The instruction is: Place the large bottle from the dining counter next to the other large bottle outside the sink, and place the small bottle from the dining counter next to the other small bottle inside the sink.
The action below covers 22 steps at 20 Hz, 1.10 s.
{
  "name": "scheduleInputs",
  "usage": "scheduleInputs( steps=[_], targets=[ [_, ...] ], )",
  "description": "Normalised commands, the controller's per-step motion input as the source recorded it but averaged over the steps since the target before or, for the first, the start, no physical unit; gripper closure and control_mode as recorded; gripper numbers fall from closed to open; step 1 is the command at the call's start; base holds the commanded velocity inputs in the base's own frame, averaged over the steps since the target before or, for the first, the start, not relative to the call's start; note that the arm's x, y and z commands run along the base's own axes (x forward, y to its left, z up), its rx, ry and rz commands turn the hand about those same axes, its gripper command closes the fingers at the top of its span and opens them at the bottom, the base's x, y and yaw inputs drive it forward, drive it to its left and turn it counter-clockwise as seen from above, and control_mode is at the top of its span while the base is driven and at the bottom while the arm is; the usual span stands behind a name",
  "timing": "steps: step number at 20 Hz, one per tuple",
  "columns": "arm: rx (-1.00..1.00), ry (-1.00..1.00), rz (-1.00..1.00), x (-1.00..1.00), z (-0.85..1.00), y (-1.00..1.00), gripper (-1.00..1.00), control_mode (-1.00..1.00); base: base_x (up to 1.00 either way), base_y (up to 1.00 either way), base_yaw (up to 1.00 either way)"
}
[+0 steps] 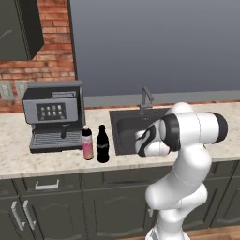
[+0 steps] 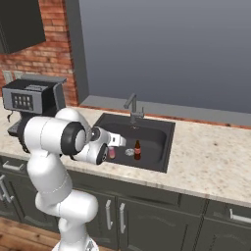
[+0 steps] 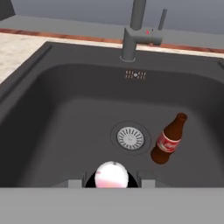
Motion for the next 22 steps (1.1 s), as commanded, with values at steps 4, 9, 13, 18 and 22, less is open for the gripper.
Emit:
scheduleInputs(
  steps=[4,9,13,18,22],
  targets=[
    [0.0,-0.03,0.0,0.04,-0.11,-0.05,1.0,-1.0,0.0,0.0,0.0],
    [0.0,-0.02,0.0,0.13,-0.08,-0.06,1.0,-1.0,0.0,0.0,0.0],
    [0.0,-0.01,0.0,0.15,-0.02,-0.07,1.0,-1.0,0.0,0.0,0.0],
    [0.0,0.0,0.0,0.21,-0.11,-0.05,1.0,-1.0,0.0,0.0,0.0],
    [0.0,0.0,0.0,0.11,-0.2,-0.01,1.0,-1.0,0.0,0.0,0.0]
  ],
)
